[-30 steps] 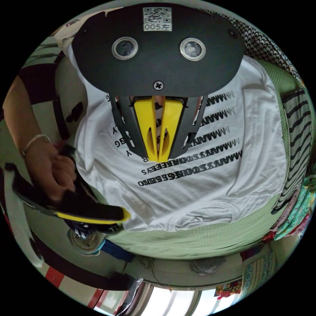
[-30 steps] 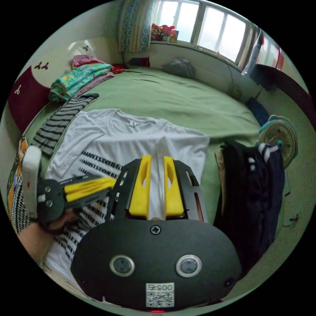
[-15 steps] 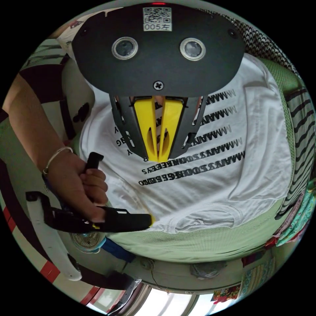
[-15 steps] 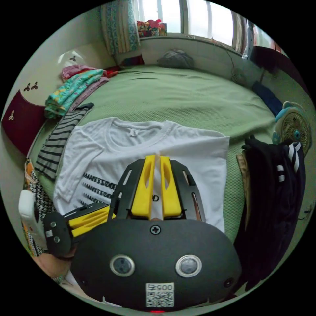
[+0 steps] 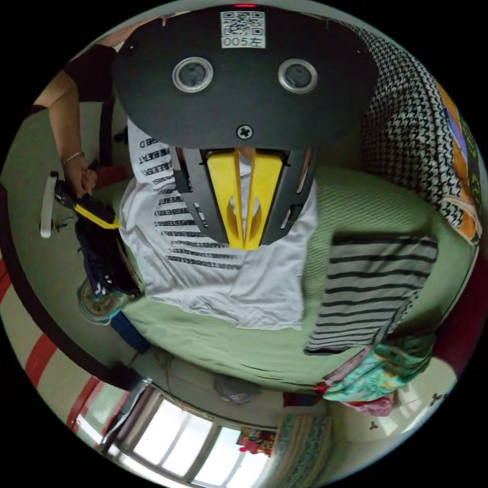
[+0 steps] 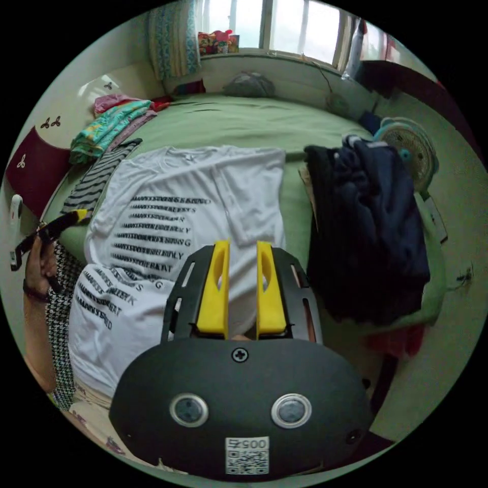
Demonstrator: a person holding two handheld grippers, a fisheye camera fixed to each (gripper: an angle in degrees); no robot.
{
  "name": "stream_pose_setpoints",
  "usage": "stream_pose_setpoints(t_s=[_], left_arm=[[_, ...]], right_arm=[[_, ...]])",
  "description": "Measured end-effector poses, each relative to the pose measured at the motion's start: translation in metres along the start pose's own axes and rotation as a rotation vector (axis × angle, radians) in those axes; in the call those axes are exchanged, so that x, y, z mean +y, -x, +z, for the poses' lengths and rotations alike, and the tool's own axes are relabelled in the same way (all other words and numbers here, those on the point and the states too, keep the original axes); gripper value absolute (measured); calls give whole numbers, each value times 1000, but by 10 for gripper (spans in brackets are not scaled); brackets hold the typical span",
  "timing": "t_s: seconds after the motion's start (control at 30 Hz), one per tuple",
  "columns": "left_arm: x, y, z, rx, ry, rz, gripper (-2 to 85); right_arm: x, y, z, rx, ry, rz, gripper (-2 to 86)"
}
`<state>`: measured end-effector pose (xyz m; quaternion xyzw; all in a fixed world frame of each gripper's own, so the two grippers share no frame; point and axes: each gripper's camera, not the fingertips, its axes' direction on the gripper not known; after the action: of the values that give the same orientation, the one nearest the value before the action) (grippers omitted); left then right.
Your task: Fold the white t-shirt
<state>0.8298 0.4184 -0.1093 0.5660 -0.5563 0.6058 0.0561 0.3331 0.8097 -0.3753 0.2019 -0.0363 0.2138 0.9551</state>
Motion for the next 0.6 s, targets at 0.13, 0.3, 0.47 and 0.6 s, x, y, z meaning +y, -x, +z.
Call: stream_pose_setpoints(t_s=[0.13, 0.3, 0.47, 0.6], left_arm=[[26, 37, 1, -72, 97, -31, 24], [47, 54, 9, -96, 150, -3, 96], [40, 64, 15, -74, 171, -26, 106], [38, 66, 14, -100, 186, -13, 102]], right_arm=[[24, -10, 0, 22, 9, 48, 100], [43, -15, 12, 25, 51, 108, 116], [41, -16, 24, 15, 82, 168, 97], [41, -18, 28, 47, 98, 218, 81]])
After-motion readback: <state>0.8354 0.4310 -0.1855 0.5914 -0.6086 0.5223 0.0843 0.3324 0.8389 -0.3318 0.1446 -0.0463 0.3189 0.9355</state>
